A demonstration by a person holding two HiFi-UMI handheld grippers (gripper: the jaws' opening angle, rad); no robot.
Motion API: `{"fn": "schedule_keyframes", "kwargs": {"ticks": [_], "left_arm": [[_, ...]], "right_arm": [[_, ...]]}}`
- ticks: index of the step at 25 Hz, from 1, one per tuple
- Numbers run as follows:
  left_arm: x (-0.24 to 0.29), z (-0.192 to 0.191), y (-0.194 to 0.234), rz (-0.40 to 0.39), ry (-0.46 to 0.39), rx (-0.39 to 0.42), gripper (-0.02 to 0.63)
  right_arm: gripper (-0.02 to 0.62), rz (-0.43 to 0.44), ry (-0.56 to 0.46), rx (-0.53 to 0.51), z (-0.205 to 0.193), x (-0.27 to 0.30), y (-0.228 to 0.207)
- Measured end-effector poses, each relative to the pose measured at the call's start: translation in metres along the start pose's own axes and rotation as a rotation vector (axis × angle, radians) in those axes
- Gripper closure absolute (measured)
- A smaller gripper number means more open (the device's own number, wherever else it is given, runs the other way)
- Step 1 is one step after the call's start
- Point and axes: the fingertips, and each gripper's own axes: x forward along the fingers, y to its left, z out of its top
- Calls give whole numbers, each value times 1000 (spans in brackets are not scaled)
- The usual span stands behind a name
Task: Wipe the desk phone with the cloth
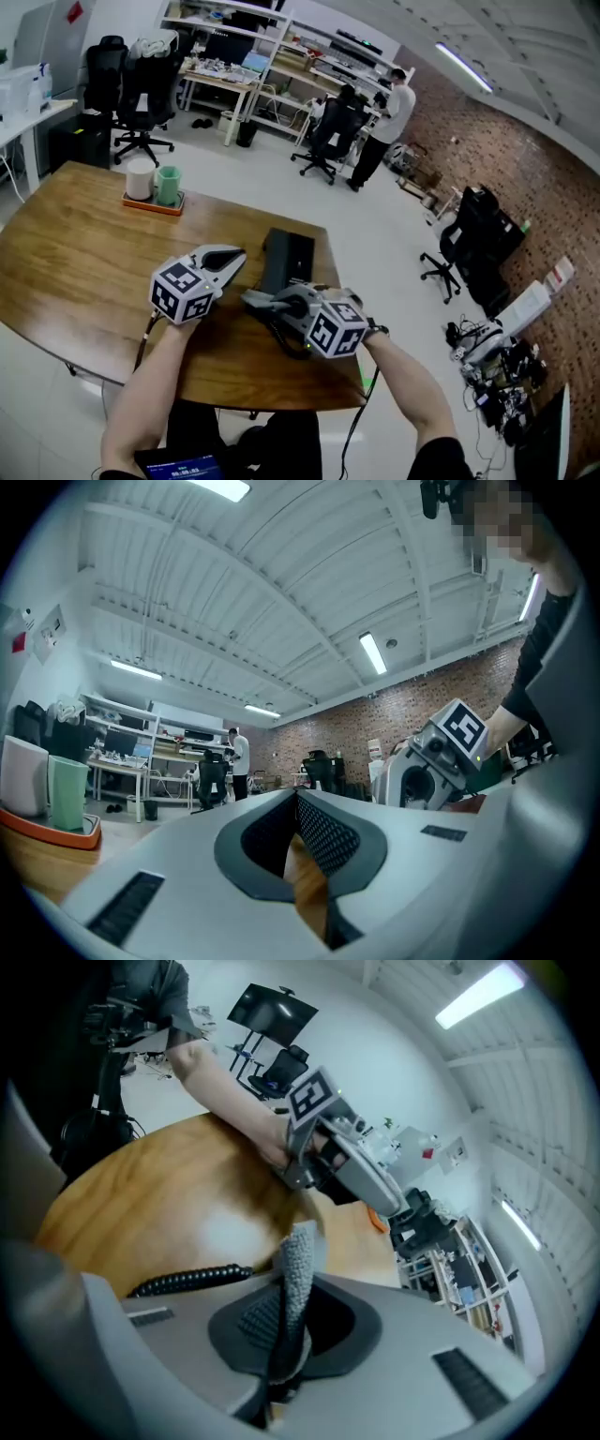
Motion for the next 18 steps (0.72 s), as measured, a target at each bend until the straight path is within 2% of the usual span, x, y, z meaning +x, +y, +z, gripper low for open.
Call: {"fn": "schedule_keyframes", "kwargs": {"ticks": [1, 3, 5, 7, 9, 12, 15, 18], "left_arm": [[0, 0, -1, 0, 1, 0, 606], [0, 1, -2, 0, 1, 1, 606], [-1, 0, -1, 0, -2, 1, 606], [-1, -2, 0, -2, -4, -2, 606], [0, -3, -1, -4, -4, -4, 606], [1, 0, -4, -9, -5, -1, 606], [-1, 2, -2, -10, -6, 4, 606], [-1, 2, -1, -9, -6, 4, 606]], "right_arm": [[571, -41, -17, 23, 0, -5, -16], [571, -204, -41, 118, -7, -14, -73], [571, -383, -23, 217, -26, -15, -136], [571, -481, 23, 292, -48, -3, -176], [571, -484, 68, 320, -63, 12, -187], [571, -439, 113, 291, -74, 26, -172], [571, -391, 90, 266, -67, 26, -150], [571, -296, 65, 200, -50, 19, -109]]}}
